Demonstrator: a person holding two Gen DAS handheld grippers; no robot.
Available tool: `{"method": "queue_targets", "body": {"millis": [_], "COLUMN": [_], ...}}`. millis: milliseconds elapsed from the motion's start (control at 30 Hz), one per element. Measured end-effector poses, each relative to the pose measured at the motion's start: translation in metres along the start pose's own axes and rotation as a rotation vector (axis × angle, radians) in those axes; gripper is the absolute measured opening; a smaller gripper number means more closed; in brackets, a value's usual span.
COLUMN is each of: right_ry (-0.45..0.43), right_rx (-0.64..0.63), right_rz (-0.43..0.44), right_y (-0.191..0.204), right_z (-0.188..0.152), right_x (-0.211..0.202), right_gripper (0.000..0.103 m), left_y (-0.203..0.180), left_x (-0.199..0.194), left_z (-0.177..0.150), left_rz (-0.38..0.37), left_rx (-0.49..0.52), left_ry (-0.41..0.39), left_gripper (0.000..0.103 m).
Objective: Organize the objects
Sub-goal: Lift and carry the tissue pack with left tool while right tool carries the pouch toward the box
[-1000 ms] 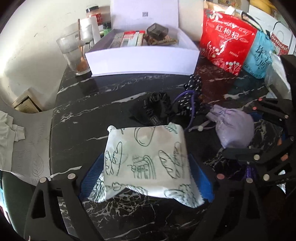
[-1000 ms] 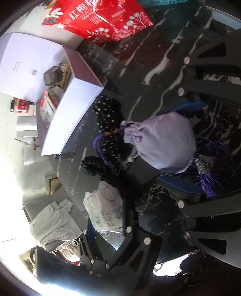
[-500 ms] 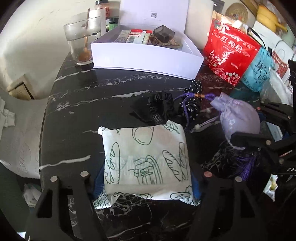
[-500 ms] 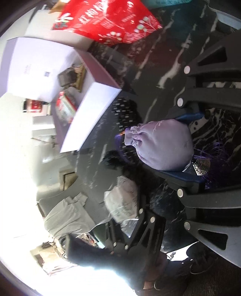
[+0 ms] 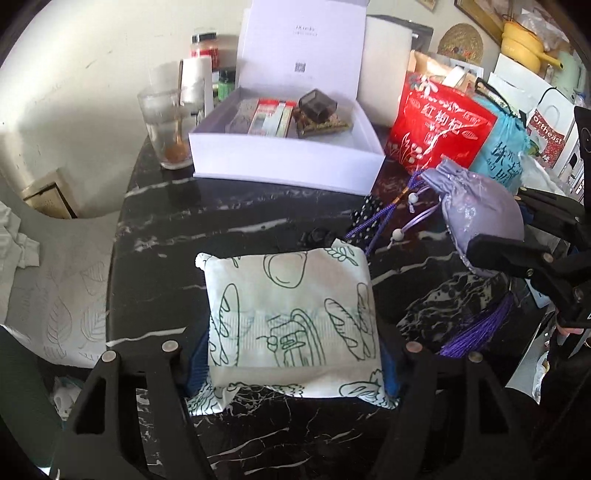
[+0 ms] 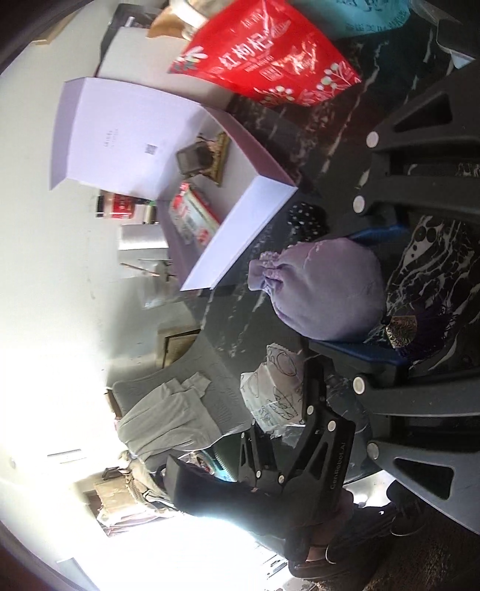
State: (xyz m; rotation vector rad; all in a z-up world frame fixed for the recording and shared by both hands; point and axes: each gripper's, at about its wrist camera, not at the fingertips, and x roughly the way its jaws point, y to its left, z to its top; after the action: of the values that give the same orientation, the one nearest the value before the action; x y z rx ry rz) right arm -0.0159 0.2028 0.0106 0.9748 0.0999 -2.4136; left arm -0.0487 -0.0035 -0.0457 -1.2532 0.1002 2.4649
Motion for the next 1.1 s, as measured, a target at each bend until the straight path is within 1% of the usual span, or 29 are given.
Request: {"method": "queue_targets", "body": {"millis": [333, 633, 867, 1100], "right_ry": [-0.084, -0.140, -0.159, -0.169], "right_rx": [-0.047, -0.068, -0.076, -0.089], "right_rz": [-0.023, -0.048, -0.061, -0.054], "right_y": [0.007, 0.007, -0.001, -0.011], "right_z": [0.017, 0.033, 0.050, 0.069], "right_x": [-0.034, -0.057, -0.062, -0.057], "right_gripper": [0.045, 0.045, 0.045, 0.045], "left_y": [-0.011, -0.025, -0.029, -0.024], "left_x": [-0.032, -0.053, -0.056, -0.046], "left_z": [0.021, 0.049, 0.072, 0.098], "left_rz": [0.020, 0.044, 0.048, 0.048], "left_rx": [0.023, 0.059, 0.074, 0.076], "left_ry": [-0.067, -0.113, -0.126, -0.137], "left_gripper": [0.068, 0.068, 0.068, 0.068]}}
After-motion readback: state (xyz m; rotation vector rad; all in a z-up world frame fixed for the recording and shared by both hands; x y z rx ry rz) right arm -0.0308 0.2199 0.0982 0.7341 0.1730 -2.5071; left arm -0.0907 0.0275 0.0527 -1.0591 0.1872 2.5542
